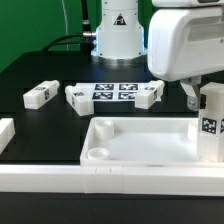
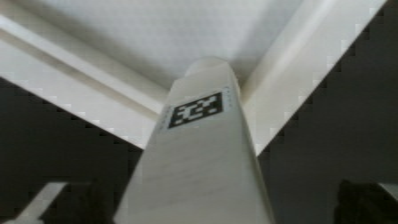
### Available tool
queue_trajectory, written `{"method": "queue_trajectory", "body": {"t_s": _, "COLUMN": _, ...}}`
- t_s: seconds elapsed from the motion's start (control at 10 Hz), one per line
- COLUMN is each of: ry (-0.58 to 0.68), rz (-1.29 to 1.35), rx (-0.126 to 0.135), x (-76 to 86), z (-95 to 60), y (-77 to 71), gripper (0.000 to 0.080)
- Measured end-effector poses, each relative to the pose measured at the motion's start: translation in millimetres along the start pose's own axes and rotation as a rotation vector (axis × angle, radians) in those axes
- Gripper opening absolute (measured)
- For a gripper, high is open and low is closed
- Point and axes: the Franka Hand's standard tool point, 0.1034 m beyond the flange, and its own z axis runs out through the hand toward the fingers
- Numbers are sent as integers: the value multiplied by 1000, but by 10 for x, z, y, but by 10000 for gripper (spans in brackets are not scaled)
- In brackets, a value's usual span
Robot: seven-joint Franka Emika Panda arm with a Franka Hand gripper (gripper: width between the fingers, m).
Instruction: Assemble desk
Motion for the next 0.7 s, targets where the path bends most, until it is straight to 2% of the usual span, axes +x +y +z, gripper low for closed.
{"method": "queue_trajectory", "body": {"t_s": 0.2, "ry": -1, "rz": 1, "rx": 0, "x": -7, "z": 2, "y": 10, "gripper": 622}}
{"method": "queue_trajectory", "body": {"t_s": 0.3, "ry": -1, "rz": 1, "rx": 0, "x": -7, "z": 3, "y": 11, "gripper": 446}}
{"method": "queue_trajectory", "body": {"t_s": 0.4, "ry": 0, "rz": 11, "rx": 1, "x": -7, "z": 3, "y": 10, "gripper": 446}}
{"method": "queue_trajectory", "body": {"t_s": 0.5, "ry": 0, "rz": 23, "rx": 1, "x": -8, "z": 3, "y": 11, "gripper": 287}}
{"method": "queue_trajectory", "body": {"t_s": 0.7, "ry": 1, "rz": 72, "rx": 3, "x": -6, "z": 3, "y": 6, "gripper": 287}}
